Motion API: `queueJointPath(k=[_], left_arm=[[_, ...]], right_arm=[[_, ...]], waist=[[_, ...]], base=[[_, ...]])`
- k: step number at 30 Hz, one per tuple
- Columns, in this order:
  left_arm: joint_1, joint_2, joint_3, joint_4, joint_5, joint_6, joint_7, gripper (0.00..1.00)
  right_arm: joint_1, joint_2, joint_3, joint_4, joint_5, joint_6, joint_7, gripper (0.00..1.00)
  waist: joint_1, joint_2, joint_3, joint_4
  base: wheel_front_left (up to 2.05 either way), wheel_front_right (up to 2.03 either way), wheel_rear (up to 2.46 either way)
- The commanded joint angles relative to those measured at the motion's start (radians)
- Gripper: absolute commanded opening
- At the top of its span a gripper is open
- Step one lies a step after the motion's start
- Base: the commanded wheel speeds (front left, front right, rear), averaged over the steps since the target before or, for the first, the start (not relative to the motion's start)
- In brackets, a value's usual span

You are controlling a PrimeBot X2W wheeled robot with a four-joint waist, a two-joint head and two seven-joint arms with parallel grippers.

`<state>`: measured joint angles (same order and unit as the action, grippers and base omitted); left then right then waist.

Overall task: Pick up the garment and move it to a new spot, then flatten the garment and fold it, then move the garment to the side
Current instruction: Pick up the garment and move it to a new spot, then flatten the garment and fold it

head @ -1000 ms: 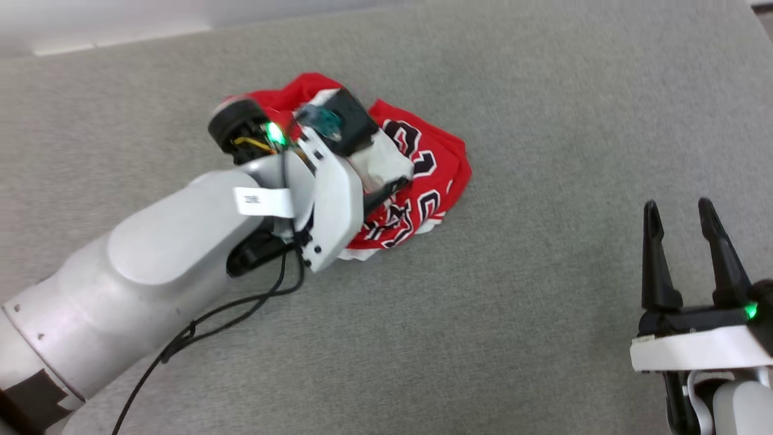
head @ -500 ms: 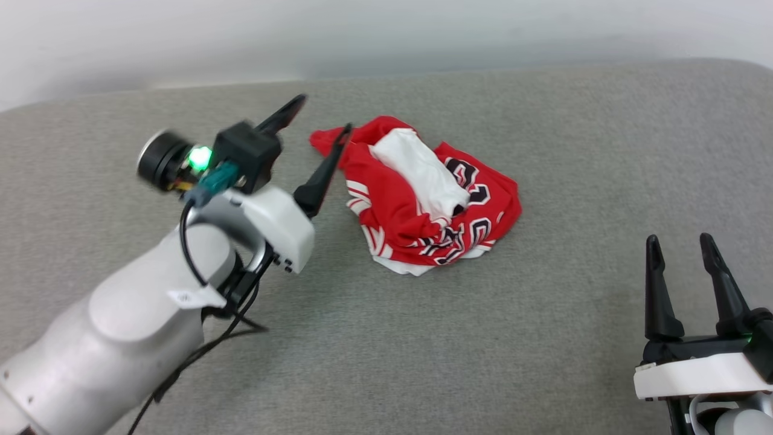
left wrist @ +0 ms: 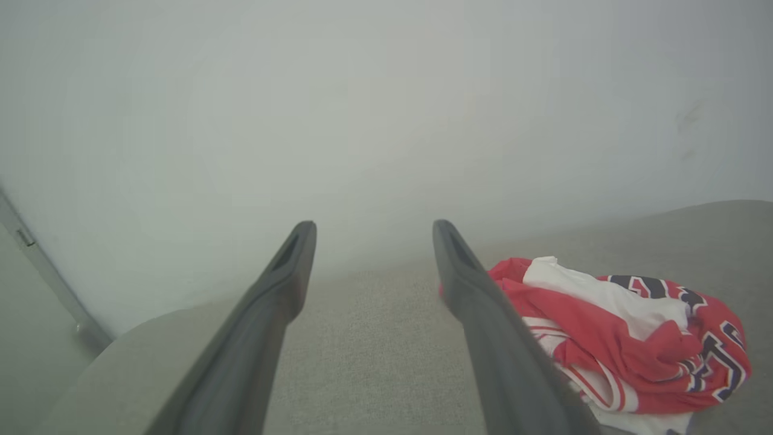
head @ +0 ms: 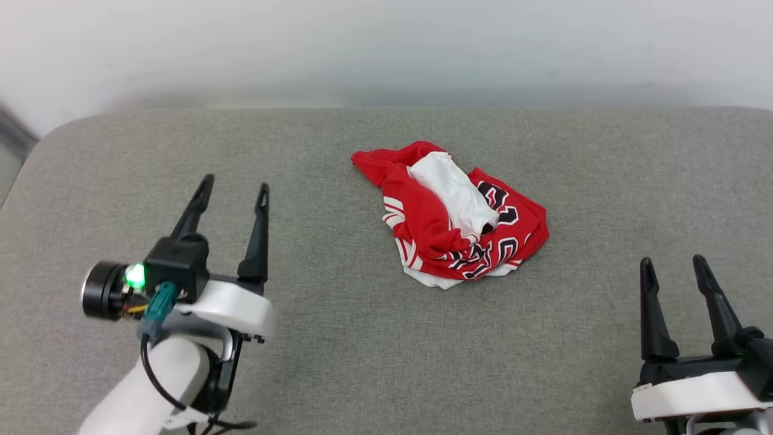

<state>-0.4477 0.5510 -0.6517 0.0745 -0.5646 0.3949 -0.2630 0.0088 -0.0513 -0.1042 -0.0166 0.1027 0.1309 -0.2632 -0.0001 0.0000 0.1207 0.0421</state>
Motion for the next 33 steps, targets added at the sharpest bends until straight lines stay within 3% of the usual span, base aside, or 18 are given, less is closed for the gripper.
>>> queueJointPath(k=[1, 8, 13, 22, 33], left_arm=[[0.067, -0.035, 0.058, -0.015, 0.042, 0.005, -0.002, 1.00], [0.221, -0.130, 0.210, -0.024, 0.166, -0.023, -0.002, 1.00], [0.333, -0.224, 0.320, -0.001, 0.264, -0.085, -0.002, 1.00], [0.431, -0.329, 0.425, 0.011, 0.361, -0.165, -0.003, 1.00], [0.488, -0.413, 0.521, 0.009, 0.444, -0.263, -0.003, 1.00]], right_arm=[[0.015, 0.002, 0.002, 0.005, -0.001, 0.000, -0.003, 1.00], [0.036, 0.002, 0.008, 0.012, 0.005, 0.000, -0.002, 1.00], [0.060, 0.002, 0.027, 0.027, 0.022, 0.000, -0.003, 1.00], [0.096, 0.002, 0.063, 0.037, 0.048, 0.000, -0.002, 1.00], [0.118, 0.002, 0.075, 0.039, 0.063, 0.000, -0.003, 1.00]], waist=[[0.0001, 0.0000, -0.013, 0.009], [0.0001, 0.0000, -0.038, 0.016], [0.0001, 0.0000, -0.059, 0.022], [0.0001, 0.0000, -0.090, 0.026], [0.0001, 0.0000, -0.111, 0.024]], base=[[0.00, 0.00, 0.00], [0.00, 0.00, 0.00], [0.00, 0.00, 0.00], [0.00, 0.00, 0.00], [0.00, 0.00, 0.00]])
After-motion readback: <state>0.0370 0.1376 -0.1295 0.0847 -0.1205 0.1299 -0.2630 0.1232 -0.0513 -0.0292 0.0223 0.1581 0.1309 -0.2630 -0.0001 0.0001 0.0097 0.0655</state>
